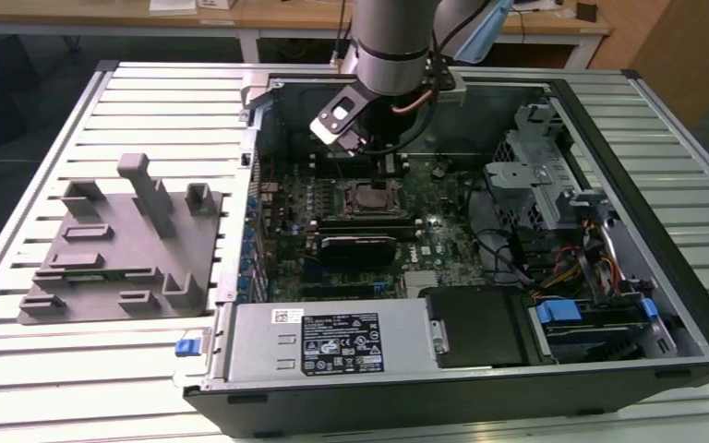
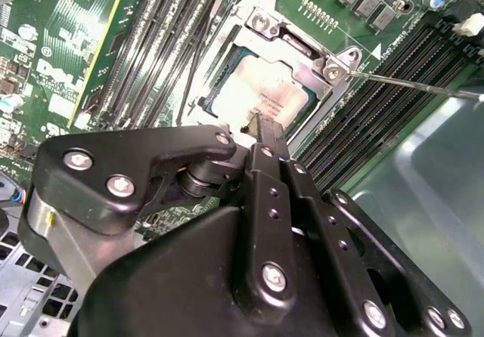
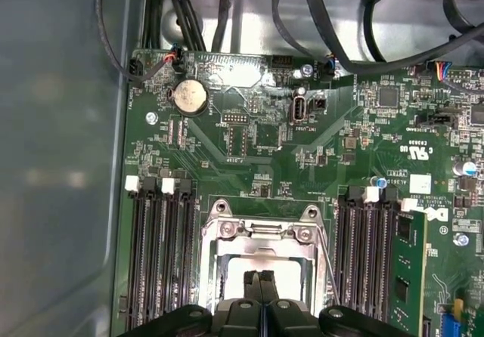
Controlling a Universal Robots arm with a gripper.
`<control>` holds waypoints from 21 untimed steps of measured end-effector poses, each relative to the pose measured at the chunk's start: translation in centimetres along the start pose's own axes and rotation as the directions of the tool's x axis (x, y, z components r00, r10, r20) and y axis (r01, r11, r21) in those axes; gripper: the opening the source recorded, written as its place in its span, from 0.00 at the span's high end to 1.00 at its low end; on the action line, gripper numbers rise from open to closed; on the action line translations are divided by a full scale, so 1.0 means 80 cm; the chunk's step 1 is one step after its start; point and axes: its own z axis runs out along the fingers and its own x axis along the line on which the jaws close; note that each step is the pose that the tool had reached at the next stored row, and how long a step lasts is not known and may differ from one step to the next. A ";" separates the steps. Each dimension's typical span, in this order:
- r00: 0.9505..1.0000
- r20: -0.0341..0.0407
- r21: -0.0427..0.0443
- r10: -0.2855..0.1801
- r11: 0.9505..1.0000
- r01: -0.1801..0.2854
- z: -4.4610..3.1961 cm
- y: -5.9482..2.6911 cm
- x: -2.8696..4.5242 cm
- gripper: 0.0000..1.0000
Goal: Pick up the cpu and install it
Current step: 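Install the first cpu locking lever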
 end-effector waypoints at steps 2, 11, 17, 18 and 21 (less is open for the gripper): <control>1.000 0.000 0.000 0.000 1.000 0.000 -0.0040 0.000 0.0000 0.89; 1.000 0.000 0.000 0.000 1.000 0.000 -0.0346 0.001 0.0003 0.89; 1.000 0.000 0.000 0.000 1.000 0.000 -0.0596 0.002 0.0005 0.89; 1.000 0.000 0.000 0.000 1.000 0.000 -0.0644 0.002 0.0006 0.89; 1.000 -0.002 0.000 0.000 1.000 0.000 -0.0708 0.002 0.0005 0.89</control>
